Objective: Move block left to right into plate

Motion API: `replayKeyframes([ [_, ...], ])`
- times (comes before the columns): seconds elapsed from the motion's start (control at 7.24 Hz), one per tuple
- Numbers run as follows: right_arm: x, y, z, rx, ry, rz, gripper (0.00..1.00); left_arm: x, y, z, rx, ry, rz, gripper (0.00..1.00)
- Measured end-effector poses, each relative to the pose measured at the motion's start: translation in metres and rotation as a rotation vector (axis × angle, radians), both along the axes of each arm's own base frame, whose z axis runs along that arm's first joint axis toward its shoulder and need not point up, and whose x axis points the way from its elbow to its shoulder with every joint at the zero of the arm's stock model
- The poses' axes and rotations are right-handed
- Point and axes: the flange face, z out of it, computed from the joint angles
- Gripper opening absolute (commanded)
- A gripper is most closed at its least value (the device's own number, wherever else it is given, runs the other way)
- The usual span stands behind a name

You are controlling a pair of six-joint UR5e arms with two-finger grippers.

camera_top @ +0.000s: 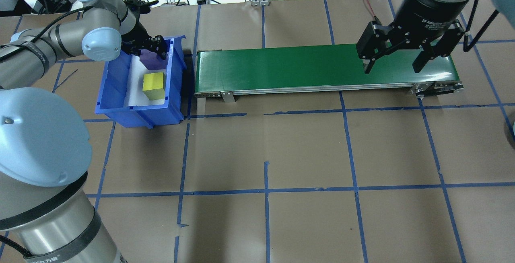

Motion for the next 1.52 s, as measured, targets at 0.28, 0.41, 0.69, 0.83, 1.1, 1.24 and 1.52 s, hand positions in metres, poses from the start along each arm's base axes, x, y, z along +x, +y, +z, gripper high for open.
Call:
replayKeyframes([
  [0.28, 0.000, 0.000, 0.000, 0.000, -0.001, 0.000, 1.00, 0.000, 0.001, 0.031, -0.041, -0.009, -0.008, 0.42],
  [0.41, 0.000, 0.000, 0.000, -0.001, -0.002, 0.000, 1.00, -0.002, 0.008, 0.069, -0.066, -0.015, -0.010, 0.42],
  [0.69, 0.000, 0.000, 0.000, -0.002, -0.003, 0.000, 1.00, -0.035, 0.040, 0.146, -0.048, -0.013, -0.025, 0.42],
  [0.83, 0.000, 0.000, 0.000, -0.002, -0.004, 0.000, 1.00, -0.075, 0.054, 0.158, -0.014, -0.006, -0.018, 0.42],
  [1.1, 0.000, 0.000, 0.000, -0.002, -0.002, 0.000, 1.00, -0.166, 0.062, 0.134, 0.012, -0.003, -0.028, 0.42],
  [1.24, 0.000, 0.000, 0.000, -0.001, -0.001, 0.000, 1.00, -0.203, 0.060, 0.106, 0.015, -0.005, -0.041, 0.42],
  [1.52, 0.000, 0.000, 0.000, -0.001, 0.000, 0.000, 1.00, -0.242, 0.067, 0.057, 0.050, -0.006, -0.088, 0.64],
])
